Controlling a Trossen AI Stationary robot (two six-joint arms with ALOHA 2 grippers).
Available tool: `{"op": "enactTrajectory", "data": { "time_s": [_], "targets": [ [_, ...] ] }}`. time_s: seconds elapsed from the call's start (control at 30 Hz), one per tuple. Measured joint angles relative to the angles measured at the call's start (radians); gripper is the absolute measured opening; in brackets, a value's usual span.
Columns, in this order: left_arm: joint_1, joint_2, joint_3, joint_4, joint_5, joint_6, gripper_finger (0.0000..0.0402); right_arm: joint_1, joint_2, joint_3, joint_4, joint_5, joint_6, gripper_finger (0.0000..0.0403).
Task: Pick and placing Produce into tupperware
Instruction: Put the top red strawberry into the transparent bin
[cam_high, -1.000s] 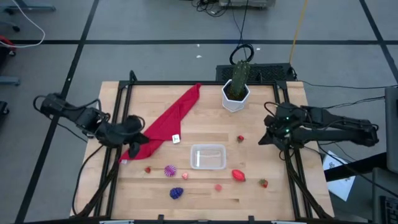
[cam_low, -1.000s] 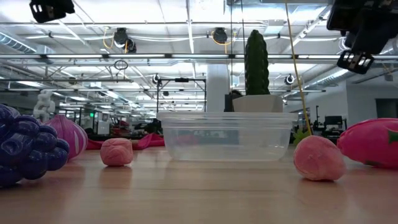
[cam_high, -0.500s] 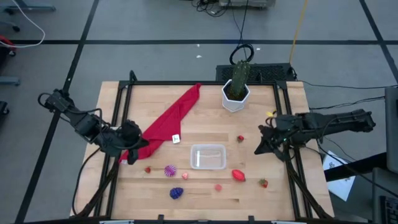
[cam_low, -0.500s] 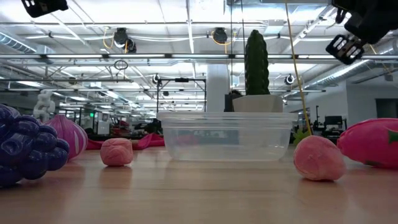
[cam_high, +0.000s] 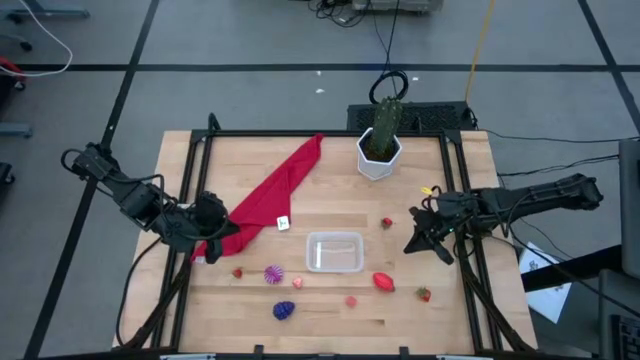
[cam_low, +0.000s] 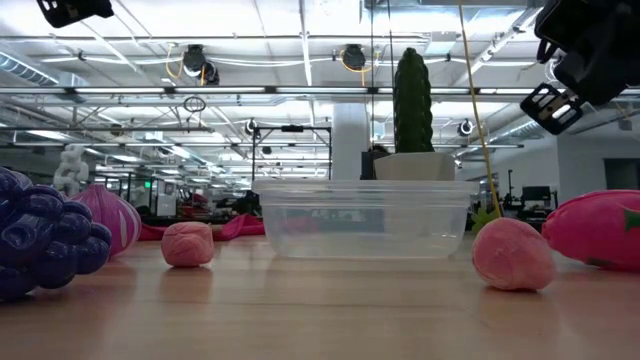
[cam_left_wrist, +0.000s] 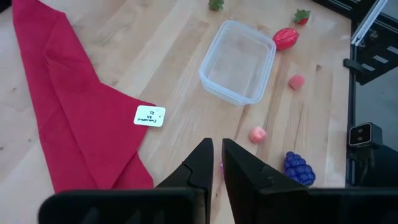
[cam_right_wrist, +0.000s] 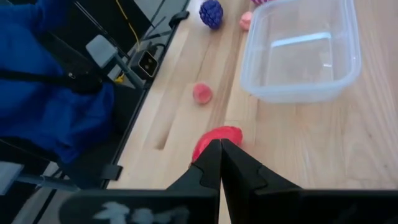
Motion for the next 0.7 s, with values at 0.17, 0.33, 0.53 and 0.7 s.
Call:
{"op": "enactTrajectory", "data": {
  "time_s": [0.17,0.33,0.53,0.7],
  "targets": [
    [0.000,0.000,0.000,0.000,0.000,0.012,0.0037,0.000,0.000,0.000,0.010,0.043,-0.050,0.0000],
    [0.000,0.000,0.000,-0.002,0.000,0.016,0.0037,-0.001,0.000,0.000,0.016,0.124,-0.119,0.0000],
    [0.000,0.000,0.000,-0.013,0.000,0.018,0.0037,-0.001,0.000,0.000,0.095,0.149,-0.127,0.0000],
    [0.000,0.000,0.000,-0.013,0.000,0.018,0.0037,-0.001,0.000,0.000,0.127,0.149,-0.126,0.0000]
  ]
}}
